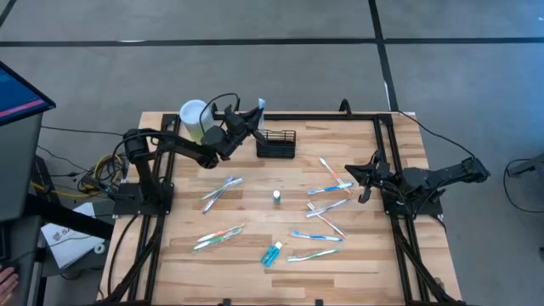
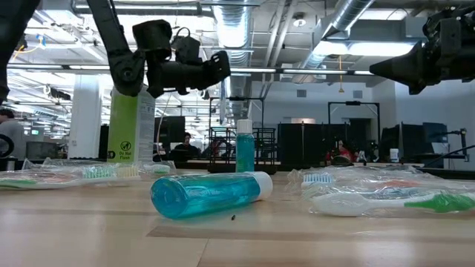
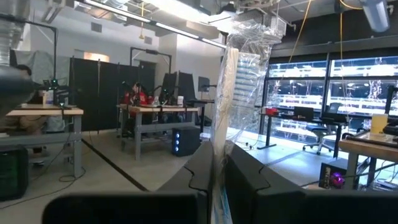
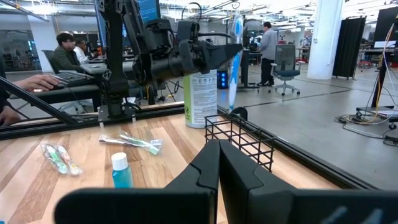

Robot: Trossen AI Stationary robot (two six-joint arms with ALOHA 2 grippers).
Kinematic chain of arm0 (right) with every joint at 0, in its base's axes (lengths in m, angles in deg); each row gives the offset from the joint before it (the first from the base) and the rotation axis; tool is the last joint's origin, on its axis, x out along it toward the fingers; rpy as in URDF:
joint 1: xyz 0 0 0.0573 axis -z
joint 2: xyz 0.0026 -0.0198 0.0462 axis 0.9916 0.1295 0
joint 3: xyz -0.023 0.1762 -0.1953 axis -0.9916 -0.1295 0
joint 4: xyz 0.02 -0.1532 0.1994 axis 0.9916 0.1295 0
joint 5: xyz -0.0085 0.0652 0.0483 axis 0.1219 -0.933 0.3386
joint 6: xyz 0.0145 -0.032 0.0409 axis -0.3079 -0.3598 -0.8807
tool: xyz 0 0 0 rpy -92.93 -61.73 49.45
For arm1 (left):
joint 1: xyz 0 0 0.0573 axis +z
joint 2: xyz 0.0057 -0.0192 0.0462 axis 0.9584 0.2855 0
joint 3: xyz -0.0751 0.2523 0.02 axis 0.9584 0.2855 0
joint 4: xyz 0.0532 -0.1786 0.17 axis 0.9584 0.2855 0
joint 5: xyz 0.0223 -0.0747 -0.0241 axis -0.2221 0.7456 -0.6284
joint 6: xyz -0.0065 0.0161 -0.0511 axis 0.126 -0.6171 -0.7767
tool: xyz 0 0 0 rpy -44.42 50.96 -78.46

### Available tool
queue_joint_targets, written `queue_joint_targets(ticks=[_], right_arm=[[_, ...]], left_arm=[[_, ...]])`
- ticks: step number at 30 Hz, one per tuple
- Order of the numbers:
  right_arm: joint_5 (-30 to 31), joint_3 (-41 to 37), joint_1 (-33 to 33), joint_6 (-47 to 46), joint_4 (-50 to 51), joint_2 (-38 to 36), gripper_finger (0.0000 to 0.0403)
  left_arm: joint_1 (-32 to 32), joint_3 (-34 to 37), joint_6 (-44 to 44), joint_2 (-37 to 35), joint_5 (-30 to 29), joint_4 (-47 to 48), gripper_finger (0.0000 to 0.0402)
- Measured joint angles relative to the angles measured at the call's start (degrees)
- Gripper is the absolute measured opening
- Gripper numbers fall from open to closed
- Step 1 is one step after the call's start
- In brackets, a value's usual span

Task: Pick & Place toothbrushing station
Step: Put the blue toothbrush into the black wire organizer

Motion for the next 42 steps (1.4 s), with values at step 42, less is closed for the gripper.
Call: queue_joint_targets(ticks=[42], right_arm=[[0.0, 0.0, 0.0, 0.0, 0.0, 0.0, 0.0001]], left_arm=[[0.4, -0.1, -1.6, 10.2, -0.9, 0.9, 0.0018]])
